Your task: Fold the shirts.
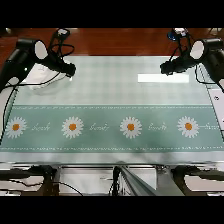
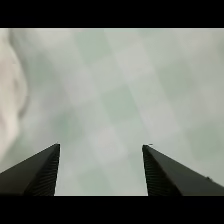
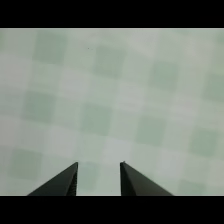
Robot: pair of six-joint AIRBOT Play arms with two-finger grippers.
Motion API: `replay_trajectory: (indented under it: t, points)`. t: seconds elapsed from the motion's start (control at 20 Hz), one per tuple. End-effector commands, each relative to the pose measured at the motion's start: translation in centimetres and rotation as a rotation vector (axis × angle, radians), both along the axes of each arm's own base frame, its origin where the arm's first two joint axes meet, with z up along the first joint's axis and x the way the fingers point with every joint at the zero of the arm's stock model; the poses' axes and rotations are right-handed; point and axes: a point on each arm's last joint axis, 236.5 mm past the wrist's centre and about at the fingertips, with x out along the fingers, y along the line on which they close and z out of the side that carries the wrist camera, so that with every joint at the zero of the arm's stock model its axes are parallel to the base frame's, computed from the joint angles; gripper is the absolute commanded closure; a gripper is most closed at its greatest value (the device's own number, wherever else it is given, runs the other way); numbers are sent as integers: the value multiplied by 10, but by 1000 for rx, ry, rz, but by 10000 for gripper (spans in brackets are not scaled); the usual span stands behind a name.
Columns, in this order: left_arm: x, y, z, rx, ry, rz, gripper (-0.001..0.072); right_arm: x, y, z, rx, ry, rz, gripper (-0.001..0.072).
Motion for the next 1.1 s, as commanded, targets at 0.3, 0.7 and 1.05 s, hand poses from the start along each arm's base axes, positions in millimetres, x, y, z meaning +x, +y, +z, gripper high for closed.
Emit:
replay_trajectory:
  t: [0.3,0.7,1.05]
  points:
    - [77,118,-13,34,-221,272,-13,-6,-11,-2,-54,26,-1,359]
    - [64,129,-115,70,-5,294,-13,-21,-14,-10,-63,97,-8,360]
    - [62,132,-63,97,15,309,676,-32,-30,-13,-144,151,7,360]
